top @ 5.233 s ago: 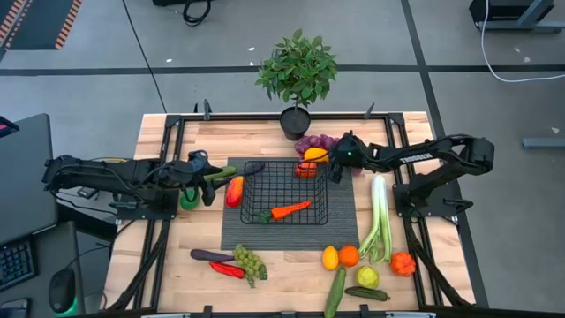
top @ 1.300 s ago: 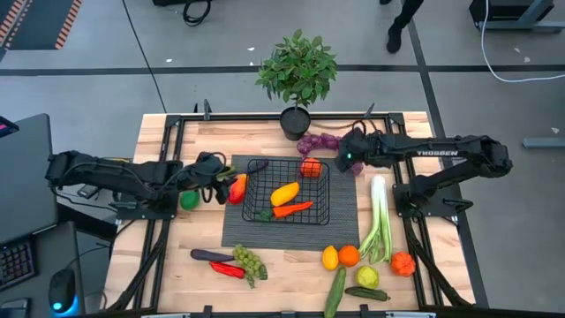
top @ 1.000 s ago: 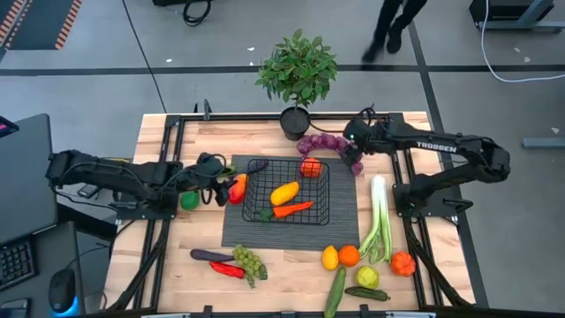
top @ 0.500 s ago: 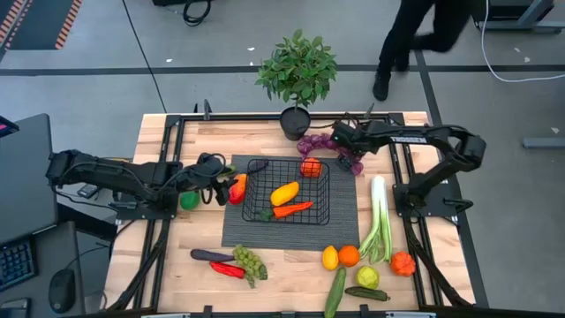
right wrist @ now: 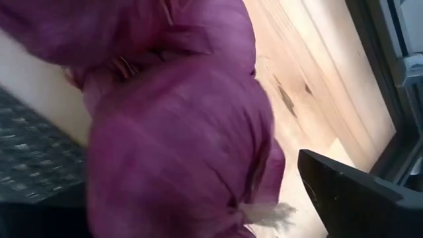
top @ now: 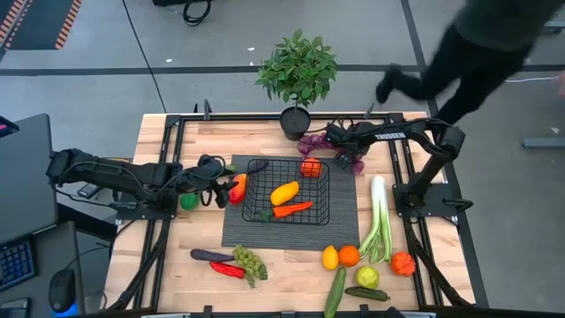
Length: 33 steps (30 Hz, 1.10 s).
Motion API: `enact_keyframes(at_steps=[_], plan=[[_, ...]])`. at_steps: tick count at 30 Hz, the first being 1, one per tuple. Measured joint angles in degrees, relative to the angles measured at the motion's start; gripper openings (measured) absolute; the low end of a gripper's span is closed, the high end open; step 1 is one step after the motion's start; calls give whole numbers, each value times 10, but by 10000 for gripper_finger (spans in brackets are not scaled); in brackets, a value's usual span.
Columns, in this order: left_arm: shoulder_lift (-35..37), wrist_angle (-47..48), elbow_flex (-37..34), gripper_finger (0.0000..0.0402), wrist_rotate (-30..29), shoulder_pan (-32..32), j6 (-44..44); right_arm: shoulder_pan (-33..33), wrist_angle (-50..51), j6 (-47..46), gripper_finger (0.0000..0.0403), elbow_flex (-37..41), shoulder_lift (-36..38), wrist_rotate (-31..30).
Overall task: Build produce basket
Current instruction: Put the purple garlic into the wire basket
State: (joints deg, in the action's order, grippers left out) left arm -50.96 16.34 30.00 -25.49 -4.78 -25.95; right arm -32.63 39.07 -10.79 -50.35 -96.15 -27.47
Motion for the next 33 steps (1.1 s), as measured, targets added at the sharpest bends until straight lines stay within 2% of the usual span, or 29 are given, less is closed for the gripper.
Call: enact_keyframes(at_steps=[10, 18, 25, 33], plan=[[0, 0, 0, 231, -2, 0, 8, -4, -4, -11, 284, 1, 15, 1], [0, 2, 0, 231, -2, 0, 13, -4, 44, -28, 204, 1, 55, 0], [0, 2, 0, 231, -3, 1, 31, 28, 121, -97, 198, 1, 151, 18], [0, 2, 0, 231, -5, 1, 26, 95, 121, -195, 200, 1, 287, 62]])
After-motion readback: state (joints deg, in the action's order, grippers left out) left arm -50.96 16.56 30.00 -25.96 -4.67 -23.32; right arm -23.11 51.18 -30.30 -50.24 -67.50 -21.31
